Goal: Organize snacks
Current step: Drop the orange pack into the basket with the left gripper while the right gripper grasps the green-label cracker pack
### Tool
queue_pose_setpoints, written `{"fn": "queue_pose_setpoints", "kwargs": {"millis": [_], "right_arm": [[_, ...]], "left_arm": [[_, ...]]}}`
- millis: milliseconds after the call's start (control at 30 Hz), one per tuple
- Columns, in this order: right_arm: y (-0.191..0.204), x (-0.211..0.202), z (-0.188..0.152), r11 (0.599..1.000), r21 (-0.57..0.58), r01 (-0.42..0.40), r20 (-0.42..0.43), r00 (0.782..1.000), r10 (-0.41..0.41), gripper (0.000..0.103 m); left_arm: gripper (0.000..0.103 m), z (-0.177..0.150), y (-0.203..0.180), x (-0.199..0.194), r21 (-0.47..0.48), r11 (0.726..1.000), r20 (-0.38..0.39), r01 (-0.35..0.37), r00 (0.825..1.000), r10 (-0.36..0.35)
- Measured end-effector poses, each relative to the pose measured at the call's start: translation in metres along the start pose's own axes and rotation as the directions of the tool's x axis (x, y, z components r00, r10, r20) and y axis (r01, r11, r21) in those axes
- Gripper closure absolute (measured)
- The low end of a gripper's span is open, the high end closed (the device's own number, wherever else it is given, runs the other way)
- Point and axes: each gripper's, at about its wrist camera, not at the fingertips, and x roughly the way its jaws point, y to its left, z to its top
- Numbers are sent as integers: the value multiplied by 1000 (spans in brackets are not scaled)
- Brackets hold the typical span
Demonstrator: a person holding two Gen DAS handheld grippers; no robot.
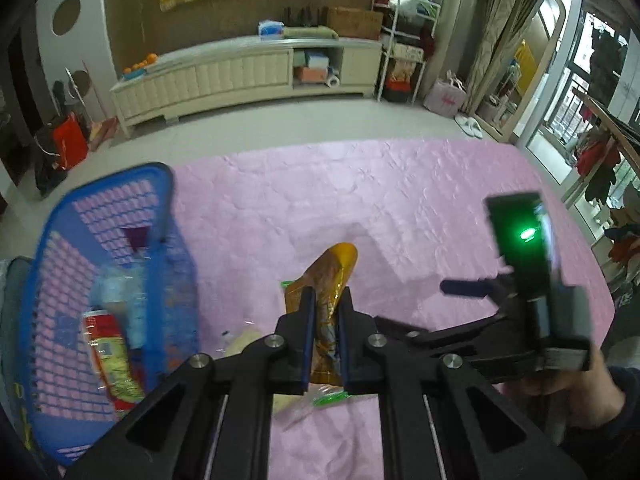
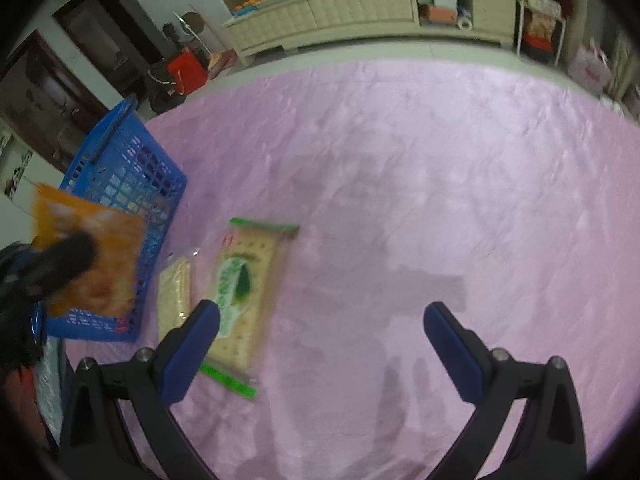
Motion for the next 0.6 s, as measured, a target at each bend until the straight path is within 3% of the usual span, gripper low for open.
{"fn": "queue_pose_setpoints", "kwargs": {"millis": [133,300,600], "right_arm": [[21,9,-5,1000,-8,29,-9,1000,-29,0],[42,21,2,998,23,53,-26,998,-52,0],[59,51,9,994,56,91,-96,992,-85,1]], "left_arm": [[94,-4,21,-34,-2,1000,70,14,997,-14],[94,-8,59,-65,-52,998,131,-21,991,28],[94,-33,128,-73,-133,987,83,-90,991,102]]}}
